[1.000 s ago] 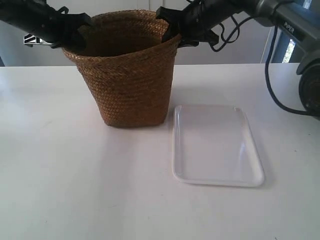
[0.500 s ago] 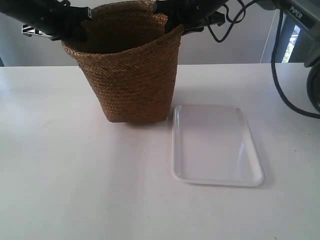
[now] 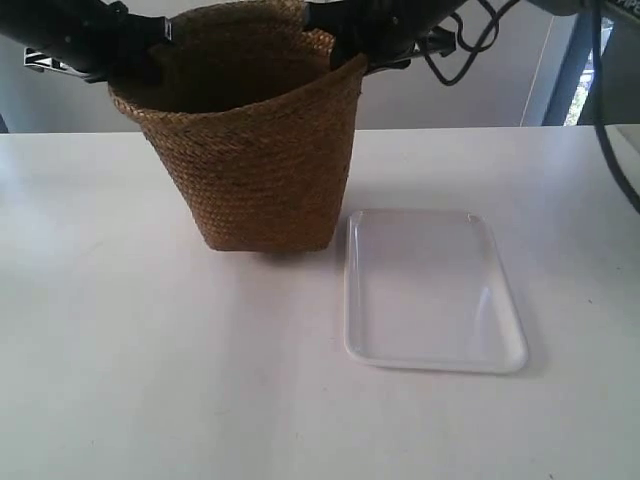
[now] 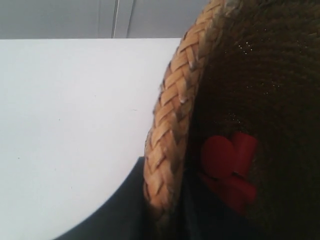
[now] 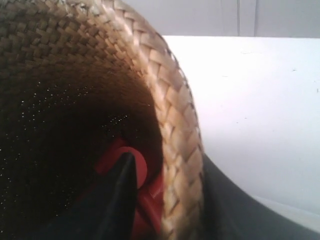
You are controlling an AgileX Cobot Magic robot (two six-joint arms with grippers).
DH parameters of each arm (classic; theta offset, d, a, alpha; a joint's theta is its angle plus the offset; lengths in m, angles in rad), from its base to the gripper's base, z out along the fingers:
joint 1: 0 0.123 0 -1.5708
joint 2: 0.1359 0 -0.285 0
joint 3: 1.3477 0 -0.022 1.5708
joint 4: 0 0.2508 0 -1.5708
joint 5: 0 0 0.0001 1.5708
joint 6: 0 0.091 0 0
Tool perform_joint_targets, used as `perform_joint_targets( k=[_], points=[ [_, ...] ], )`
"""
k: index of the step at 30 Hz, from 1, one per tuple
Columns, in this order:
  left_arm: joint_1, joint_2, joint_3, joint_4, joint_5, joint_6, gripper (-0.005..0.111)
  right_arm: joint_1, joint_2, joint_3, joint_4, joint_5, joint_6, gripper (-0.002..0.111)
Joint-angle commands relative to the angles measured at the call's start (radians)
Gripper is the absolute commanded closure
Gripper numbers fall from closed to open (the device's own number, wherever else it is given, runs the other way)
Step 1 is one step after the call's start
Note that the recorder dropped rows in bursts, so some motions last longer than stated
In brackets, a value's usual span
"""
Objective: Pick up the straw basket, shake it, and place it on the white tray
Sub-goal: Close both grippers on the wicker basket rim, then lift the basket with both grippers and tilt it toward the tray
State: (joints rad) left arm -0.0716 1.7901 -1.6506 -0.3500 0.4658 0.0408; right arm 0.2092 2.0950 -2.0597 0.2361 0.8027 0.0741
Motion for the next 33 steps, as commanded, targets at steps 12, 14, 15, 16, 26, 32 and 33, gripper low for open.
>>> perform_joint_targets(
  k=[12, 14, 15, 16, 26, 32, 33],
  points=[
    [-0.081, -0.216, 0.214, 0.011, -0.169, 0.018, 0.107, 0.046, -0.274, 0.377, -0.053, -0.298, -0.023, 0.108],
    [-0.081, -0.252, 0.245, 0.011, -0.185, 0.016, 0.107, 0.060, -0.305, 0.410, -0.054, -0.313, -0.023, 0.108],
    [-0.081, -0.268, 0.257, 0.013, -0.186, 0.016, 0.107, 0.069, -0.320, 0.426, -0.054, -0.320, -0.023, 0.108],
    [-0.081, -0.290, 0.275, 0.013, -0.192, 0.016, 0.107, 0.074, -0.334, 0.441, -0.054, -0.326, -0.025, 0.108],
    [-0.081, -0.479, 0.474, 0.013, -0.251, -0.020, 0.107, 0.121, -0.503, 0.651, -0.058, -0.381, -0.025, 0.108],
    [-0.086, -0.609, 0.566, 0.012, -0.256, -0.054, 0.107, 0.149, -0.626, 0.795, -0.054, -0.393, -0.025, 0.108],
    [-0.095, -0.631, 0.582, 0.012, -0.252, -0.054, 0.107, 0.152, -0.642, 0.812, -0.054, -0.395, -0.025, 0.108]
  ],
)
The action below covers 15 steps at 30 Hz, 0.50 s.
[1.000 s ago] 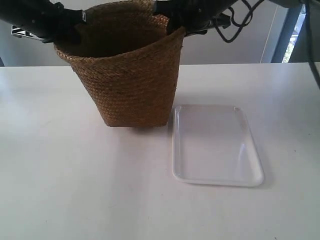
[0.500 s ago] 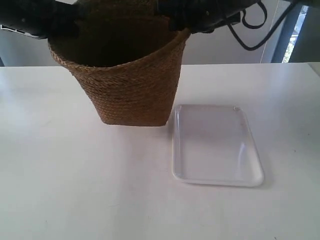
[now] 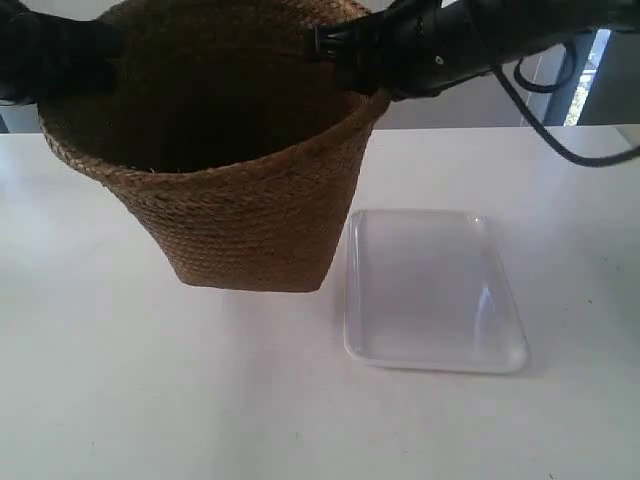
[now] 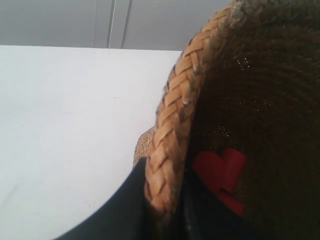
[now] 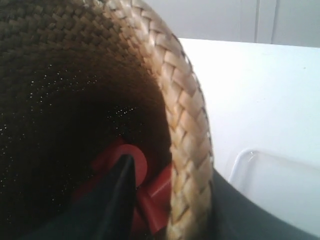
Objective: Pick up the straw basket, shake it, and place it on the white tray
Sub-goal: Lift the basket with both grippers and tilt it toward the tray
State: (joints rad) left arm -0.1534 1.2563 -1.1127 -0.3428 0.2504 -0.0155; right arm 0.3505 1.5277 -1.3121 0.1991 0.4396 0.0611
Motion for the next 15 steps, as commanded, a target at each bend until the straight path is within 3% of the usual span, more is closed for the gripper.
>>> perform_joint_targets(
  k=[1, 6, 15],
  points=[
    [-0.022, -0.118, 0.060, 0.004, -0.032, 0.016, 0.107, 0.018, -0.086, 0.078, -0.014, -0.032, -0.013, 0.108],
    [-0.058, -0.188, 0.120, 0.006, 0.005, 0.016, 0.107, 0.047, -0.126, 0.115, -0.014, -0.005, -0.011, 0.108],
    [-0.057, -0.212, 0.121, 0.003, 0.049, 0.016, 0.107, 0.047, -0.162, 0.115, -0.014, 0.034, -0.024, 0.108]
  ],
)
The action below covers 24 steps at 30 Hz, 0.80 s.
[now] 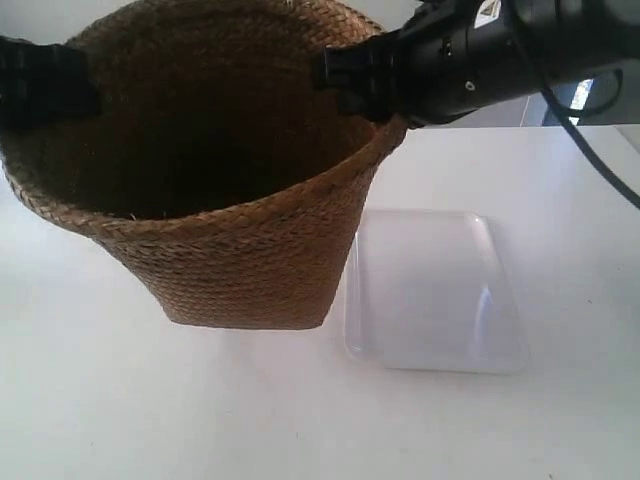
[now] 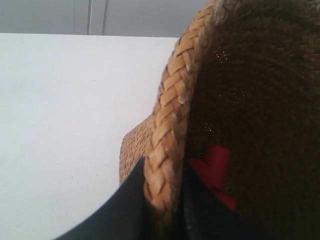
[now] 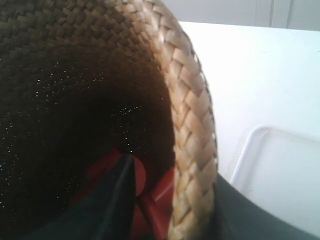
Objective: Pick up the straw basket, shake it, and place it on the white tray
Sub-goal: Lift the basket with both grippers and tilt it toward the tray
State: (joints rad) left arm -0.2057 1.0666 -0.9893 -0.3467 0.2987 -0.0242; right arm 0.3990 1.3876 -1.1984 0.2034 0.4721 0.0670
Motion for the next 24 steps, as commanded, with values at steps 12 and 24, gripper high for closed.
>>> perform_joint_targets(
  k=[12, 24],
  points=[
    [-0.007, -0.161, 0.183, -0.027, -0.105, 0.024, 0.107, 0.022, -0.117, 0.196, -0.048, -0.153, -0.041, 0.108],
    [-0.115, -0.168, 0.257, -0.034, -0.284, 0.024, 0.107, 0.113, -0.100, 0.221, -0.078, -0.141, -0.037, 0.108]
  ],
)
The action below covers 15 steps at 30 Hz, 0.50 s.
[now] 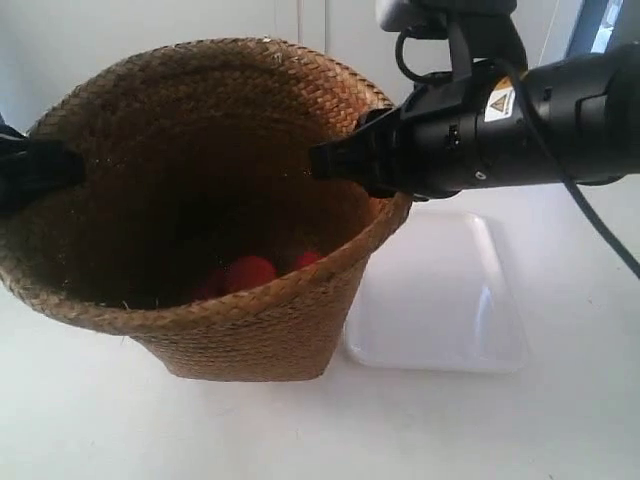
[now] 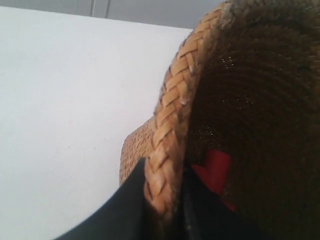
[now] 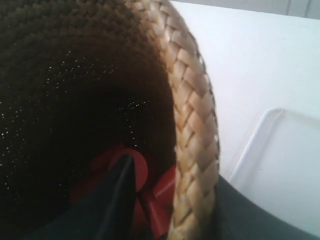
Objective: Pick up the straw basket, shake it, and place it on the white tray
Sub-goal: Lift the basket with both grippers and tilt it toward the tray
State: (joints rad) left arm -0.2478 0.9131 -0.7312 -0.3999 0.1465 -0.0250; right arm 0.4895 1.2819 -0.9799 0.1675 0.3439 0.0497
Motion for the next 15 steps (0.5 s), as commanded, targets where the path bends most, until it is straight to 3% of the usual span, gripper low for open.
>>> perform_joint_targets(
  k=[1, 4, 12, 15],
  points=[
    [-0.089, -0.014, -0.001, 0.019, -0.146, 0.025, 0.107, 0.026, 0.010, 0.003, -0.042, -0.009, -0.020, 0.108],
    [-0.124, -0.004, -0.001, 0.019, -0.165, 0.025, 0.107, 0.029, 0.025, 0.003, -0.046, 0.022, -0.024, 0.108],
    [-0.124, 0.005, -0.003, 0.019, -0.152, 0.025, 0.107, 0.030, 0.011, 0.003, -0.069, 0.021, -0.020, 0.108],
    [-0.124, 0.005, -0.003, 0.023, -0.081, 0.060, 0.107, 0.030, 0.024, 0.004, -0.066, 0.025, -0.020, 0.108]
  ],
)
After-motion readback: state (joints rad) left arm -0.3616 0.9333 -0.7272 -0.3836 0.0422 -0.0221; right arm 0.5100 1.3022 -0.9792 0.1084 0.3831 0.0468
